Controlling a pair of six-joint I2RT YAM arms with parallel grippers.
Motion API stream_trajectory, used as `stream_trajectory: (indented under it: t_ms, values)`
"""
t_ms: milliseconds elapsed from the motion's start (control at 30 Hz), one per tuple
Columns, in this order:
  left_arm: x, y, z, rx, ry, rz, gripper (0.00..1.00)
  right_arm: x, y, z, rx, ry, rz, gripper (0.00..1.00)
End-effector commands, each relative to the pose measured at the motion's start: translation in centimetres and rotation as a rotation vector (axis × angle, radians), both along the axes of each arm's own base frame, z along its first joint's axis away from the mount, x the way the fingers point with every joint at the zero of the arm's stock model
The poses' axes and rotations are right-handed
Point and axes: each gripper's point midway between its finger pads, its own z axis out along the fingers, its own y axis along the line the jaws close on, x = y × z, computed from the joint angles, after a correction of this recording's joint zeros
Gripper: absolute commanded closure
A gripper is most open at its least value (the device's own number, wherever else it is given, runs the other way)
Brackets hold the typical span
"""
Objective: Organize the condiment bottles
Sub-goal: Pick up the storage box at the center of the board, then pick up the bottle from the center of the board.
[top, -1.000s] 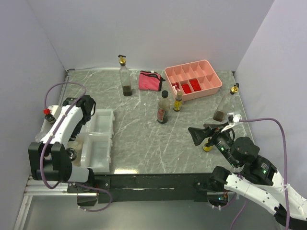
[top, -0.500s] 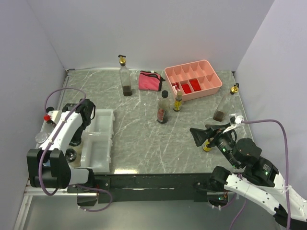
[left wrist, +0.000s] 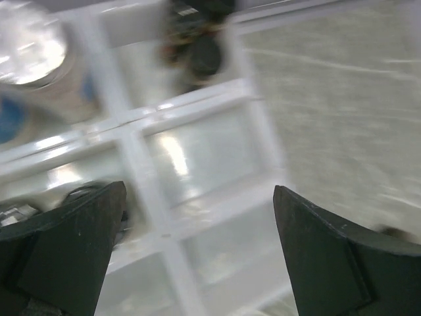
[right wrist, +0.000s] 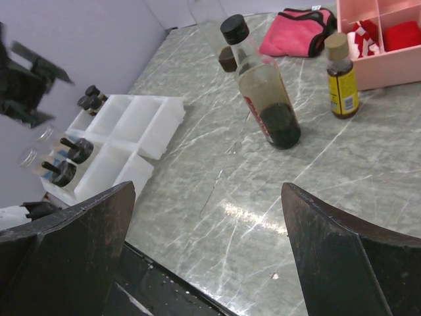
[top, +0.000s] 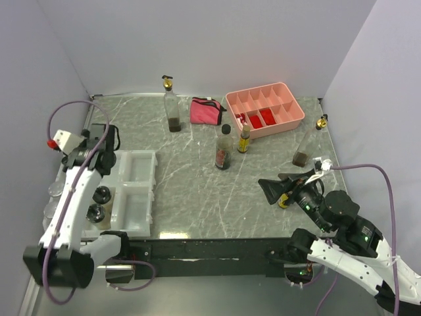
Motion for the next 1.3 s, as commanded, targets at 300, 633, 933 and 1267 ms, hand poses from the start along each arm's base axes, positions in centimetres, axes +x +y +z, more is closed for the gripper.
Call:
stream_trajectory:
  t_ms: [300, 633, 933, 1267]
  values:
    - [10.7, -10.4, 13.9, 0.178, -0.677, -0.909, 0.01, 1.2, 1.4, -0.5, -0.037, 0.035, -0.008, 0.00]
    - [21.5, -17.7, 14.0, 0.176, -0.714, -1.187, 0.01, 2.4, 1.2, 0.2, -0.078, 0.016, -0.062, 0.00]
    - [26.7, -23.3, 10.5, 0.323, -0.581, -1.165, 0.01, 3.2, 0.5, 0.7, -0.108, 0.008, -0.117, 0.00]
    - [29.4, -24.0, 6.9, 0.363, -0.496, -1.109, 0.04, 3.5, -0.3, 1.4, -0.117, -0.013, -0.159, 0.00]
